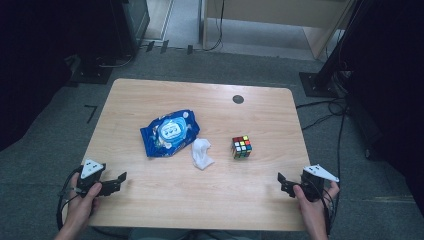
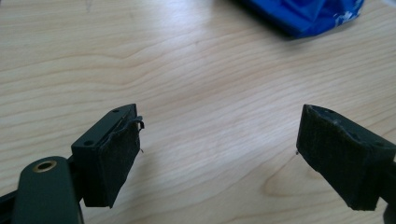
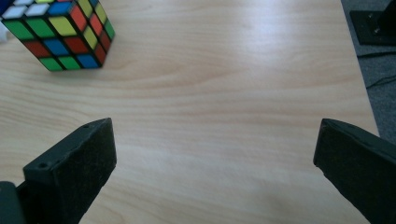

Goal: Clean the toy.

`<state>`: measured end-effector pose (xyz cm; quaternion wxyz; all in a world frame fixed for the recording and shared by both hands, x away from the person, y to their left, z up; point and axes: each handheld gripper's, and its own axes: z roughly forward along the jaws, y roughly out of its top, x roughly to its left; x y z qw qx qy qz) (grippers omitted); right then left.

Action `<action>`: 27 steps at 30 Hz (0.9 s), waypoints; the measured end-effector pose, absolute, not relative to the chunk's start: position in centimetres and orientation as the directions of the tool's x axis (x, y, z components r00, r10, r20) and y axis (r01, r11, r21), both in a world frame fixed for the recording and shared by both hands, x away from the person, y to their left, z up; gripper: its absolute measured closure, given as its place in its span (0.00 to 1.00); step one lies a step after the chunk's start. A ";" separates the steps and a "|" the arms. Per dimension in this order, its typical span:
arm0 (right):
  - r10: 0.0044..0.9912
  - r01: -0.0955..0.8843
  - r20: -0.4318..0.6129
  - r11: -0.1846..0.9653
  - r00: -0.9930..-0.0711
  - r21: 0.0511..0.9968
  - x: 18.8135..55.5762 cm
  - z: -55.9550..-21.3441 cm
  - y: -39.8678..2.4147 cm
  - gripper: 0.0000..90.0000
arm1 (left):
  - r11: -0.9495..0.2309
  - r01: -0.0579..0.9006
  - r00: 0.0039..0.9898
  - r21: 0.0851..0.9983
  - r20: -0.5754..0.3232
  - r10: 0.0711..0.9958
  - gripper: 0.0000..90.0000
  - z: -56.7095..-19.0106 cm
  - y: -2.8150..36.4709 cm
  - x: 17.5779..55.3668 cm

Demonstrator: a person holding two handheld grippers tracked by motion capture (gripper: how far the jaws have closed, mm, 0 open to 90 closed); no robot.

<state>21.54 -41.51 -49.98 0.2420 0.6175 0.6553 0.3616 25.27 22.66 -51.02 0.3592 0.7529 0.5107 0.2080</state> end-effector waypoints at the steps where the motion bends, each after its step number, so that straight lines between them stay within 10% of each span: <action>1: 0.985 0.638 0.123 -0.021 -0.117 0.770 21.3 -50.2 -41.8 0.00 | -0.220 0.623 0.393 0.751 -0.056 0.918 0.15 -51.1 22.8 25.2; 20: 0.993 0.702 0.023 0.067 -0.118 0.709 20.1 -52.6 -42.3 0.00 | -0.286 0.647 0.394 0.706 0.011 0.919 0.14 -51.7 22.1 25.4; 27: 0.993 0.705 0.030 0.057 -0.111 0.707 20.1 -52.6 -42.3 0.00 | -0.256 0.686 0.340 0.681 0.011 0.940 0.00 -51.9 22.0 26.3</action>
